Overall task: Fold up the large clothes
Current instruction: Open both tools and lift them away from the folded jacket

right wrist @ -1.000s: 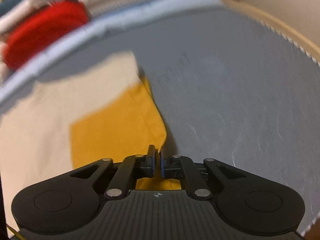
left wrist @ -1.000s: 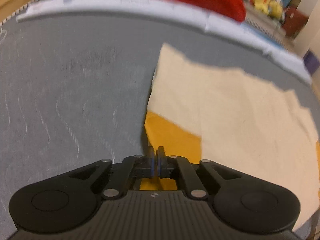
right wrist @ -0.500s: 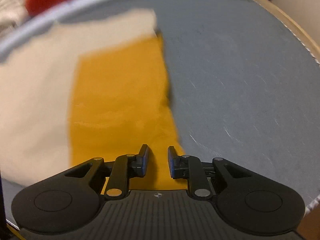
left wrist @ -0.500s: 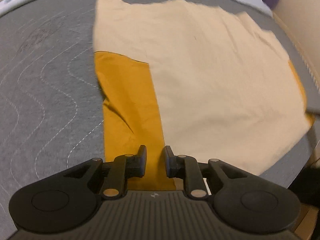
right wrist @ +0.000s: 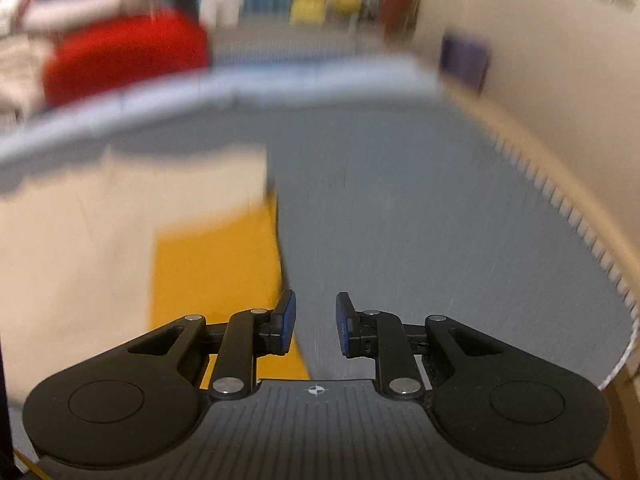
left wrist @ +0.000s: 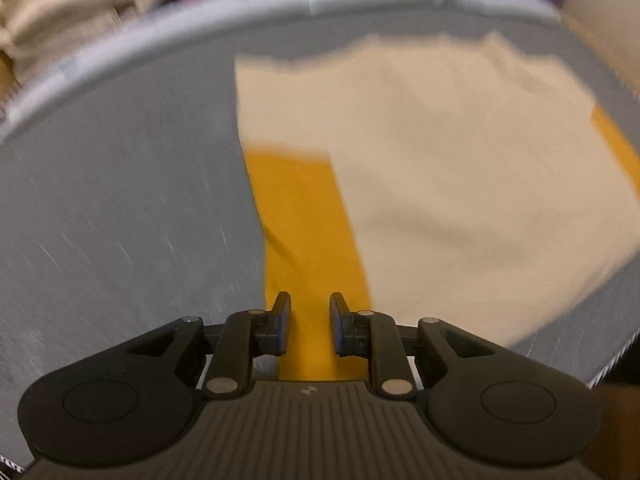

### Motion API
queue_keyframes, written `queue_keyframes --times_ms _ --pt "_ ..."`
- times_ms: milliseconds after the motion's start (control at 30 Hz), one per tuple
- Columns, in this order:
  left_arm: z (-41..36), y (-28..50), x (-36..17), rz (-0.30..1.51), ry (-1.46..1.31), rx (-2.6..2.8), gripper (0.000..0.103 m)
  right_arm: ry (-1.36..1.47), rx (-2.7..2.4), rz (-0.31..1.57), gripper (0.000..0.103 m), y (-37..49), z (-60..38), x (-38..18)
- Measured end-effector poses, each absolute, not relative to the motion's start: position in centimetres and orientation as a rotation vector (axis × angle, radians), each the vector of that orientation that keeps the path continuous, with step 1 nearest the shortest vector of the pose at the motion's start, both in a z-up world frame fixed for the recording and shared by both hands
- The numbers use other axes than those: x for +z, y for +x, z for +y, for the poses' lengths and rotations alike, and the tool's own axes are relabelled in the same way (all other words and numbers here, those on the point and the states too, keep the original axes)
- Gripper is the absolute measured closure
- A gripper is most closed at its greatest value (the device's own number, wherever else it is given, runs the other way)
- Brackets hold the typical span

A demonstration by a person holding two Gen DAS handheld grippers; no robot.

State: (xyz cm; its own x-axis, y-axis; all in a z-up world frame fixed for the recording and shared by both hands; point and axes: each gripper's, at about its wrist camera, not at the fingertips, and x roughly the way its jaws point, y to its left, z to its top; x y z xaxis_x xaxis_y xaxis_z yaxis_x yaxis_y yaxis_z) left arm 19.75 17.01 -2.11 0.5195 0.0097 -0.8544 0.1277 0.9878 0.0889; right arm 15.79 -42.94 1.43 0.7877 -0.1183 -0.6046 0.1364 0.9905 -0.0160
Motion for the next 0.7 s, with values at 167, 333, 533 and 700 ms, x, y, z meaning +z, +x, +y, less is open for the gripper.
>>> queue_keyframes --times_ms 167,333,533,700 --pt "15.0 15.7 3.9 0.824 0.04 -0.048 0.056 0.138 -0.09 0.381 0.058 9.7 -41.2 8.0" --pt "9.9 10.2 4.9 0.699 -0.024 -0.076 0.029 0.193 -0.038 0.312 0.048 5.3 -38.0 7.4" --pt "5.9 6.9 -1.2 0.748 0.106 -0.025 0.037 0.12 -0.064 0.38 0.049 2.9 -34.5 3.0" --pt "7.1 7.8 -1.9 0.736 0.058 -0.005 0.037 0.059 -0.057 0.396 0.048 3.6 -34.0 2.1"
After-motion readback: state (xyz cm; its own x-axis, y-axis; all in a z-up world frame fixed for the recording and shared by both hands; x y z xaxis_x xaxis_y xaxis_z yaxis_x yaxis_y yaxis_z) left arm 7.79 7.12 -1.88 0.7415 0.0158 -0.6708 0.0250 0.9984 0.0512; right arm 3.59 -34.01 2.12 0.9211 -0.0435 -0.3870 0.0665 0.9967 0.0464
